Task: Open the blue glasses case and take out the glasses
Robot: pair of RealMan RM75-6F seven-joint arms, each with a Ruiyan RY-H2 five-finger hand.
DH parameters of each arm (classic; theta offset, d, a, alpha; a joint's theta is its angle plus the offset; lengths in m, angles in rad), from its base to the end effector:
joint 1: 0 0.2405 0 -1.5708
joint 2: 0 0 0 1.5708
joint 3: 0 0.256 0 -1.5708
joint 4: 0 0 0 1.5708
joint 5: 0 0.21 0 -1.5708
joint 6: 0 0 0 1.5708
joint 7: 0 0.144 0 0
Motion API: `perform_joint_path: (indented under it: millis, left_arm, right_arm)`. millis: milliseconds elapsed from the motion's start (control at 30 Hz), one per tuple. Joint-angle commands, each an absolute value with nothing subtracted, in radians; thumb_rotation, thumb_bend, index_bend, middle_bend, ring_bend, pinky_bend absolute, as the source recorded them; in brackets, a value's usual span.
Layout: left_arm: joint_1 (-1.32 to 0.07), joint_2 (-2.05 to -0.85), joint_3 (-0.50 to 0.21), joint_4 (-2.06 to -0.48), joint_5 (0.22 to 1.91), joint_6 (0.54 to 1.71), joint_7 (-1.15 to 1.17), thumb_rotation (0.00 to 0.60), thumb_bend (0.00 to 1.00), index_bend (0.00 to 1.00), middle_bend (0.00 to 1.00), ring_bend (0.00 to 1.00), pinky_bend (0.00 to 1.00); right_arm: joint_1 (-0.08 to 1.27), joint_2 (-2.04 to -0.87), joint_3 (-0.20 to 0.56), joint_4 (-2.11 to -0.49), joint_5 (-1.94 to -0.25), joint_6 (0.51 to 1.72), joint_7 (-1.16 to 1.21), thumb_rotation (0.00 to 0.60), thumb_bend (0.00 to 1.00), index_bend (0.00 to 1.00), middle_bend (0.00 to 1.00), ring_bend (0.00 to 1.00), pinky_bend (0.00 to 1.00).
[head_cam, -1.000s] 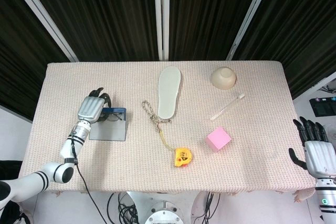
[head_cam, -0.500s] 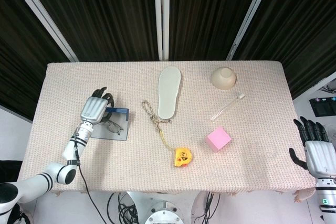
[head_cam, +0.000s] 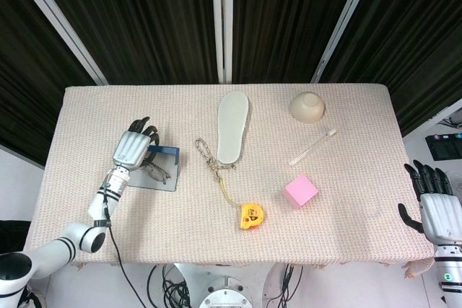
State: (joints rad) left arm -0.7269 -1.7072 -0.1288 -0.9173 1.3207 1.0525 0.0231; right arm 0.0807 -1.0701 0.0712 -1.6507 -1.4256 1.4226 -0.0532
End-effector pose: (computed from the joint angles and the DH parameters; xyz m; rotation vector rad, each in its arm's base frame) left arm -0.2180 0.3899 -0.0065 -1.7319 -0.7585 -0.9371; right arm -0.3190 -0.1834 0.1700 1.3627 -0.9207 0.8007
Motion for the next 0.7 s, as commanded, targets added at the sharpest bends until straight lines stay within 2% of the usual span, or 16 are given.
perform_joint_path:
  millis: [33,433,700]
  left_arm:
    - [-0.722,-1.729,-0.126,-0.882,1.346,1.082,-0.011,0.600,0.41,0.57,0.26,0.05,0.14]
    - [-0.711,-1.800,-0.107,-0.732,1.430,1.159,-0.145,0.600,0.41,0.57,0.26,0.05,0.14]
    - [-0.713,-1.802,-0.108,-0.717,1.427,1.118,-0.157,0.600,0.41,0.56,0.26,0.05,0.14]
  right_arm:
    - [0.081,-1.069,0.071,-1.652,-1.424,1.420,-0.053,0.600,0.33,0.00,0.00,0.00,0.00]
    - [0.082,-1.070,0.072,-1.653,-1.420,1.416,-0.055,0.600,0.33,0.00,0.00,0.00,0.00]
    - [0.083,-1.070,0.071,-1.653,-1.421,1.416,-0.055,0.600,0.33,0.00,0.00,0.00,0.00]
